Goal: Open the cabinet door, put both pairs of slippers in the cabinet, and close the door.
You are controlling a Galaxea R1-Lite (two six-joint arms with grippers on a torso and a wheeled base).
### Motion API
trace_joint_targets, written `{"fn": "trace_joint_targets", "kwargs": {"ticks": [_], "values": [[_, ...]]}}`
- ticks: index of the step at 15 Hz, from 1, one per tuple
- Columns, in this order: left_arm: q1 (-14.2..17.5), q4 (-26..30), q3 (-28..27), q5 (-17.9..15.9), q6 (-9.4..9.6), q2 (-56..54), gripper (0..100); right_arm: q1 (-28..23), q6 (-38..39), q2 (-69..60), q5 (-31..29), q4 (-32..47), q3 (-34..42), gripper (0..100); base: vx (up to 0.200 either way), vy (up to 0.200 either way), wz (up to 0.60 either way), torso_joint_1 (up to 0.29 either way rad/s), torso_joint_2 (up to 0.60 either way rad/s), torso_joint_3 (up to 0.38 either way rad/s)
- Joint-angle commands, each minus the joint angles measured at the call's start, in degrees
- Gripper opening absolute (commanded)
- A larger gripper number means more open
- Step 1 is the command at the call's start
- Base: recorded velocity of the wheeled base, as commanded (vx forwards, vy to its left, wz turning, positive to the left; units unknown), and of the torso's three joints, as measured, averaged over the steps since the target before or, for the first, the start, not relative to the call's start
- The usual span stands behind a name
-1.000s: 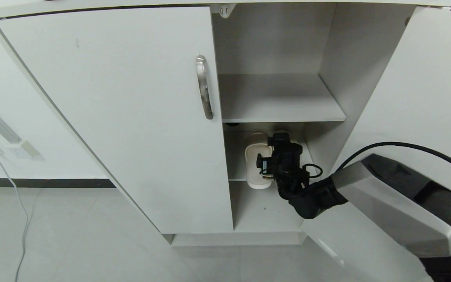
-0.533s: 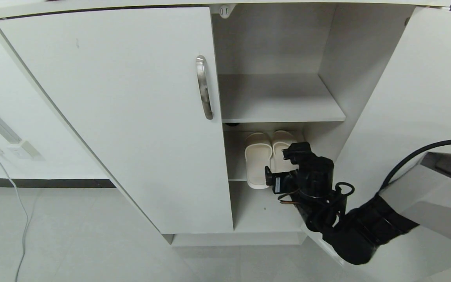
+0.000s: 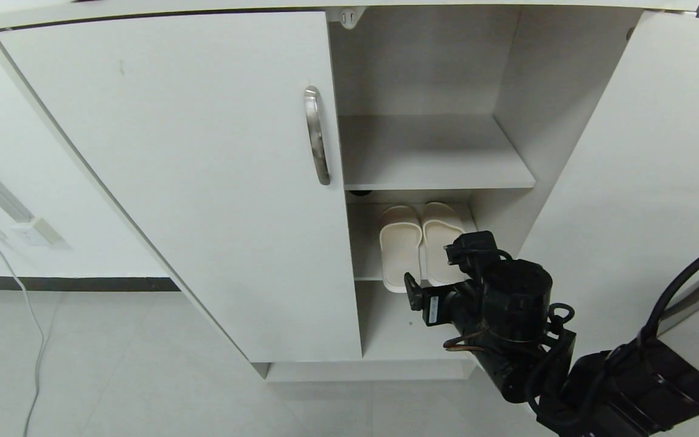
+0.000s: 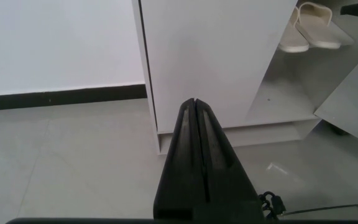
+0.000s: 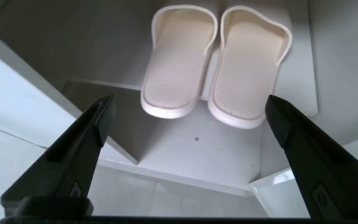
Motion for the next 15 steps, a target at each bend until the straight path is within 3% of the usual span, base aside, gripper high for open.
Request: {"fn": "trace_joint_targets", "kwargs": {"ticks": [1,7,15], "values": [[0.0,0.0,0.0,0.0,-0.01,0.1,0,0.4,0.0,-0.2,0.0,0.0,0.2,100,0.0,0.0,0.0,0.0,0.0,0.0],[0.0,0.0,0.0,-0.1,-0.01,0.1,0,0.9,-0.1,0.9,-0.1,-0.4,0.9,100,-0.167,0.0,0.0,0.003,0.0,0.001],[0.0,0.0,-0.1,0.0,-0.01,0.1,0,1.4,-0.4,0.7,-0.2,-2.6,2.5,100,0.0,0.0,0.0,0.0,0.0,0.0]]}}
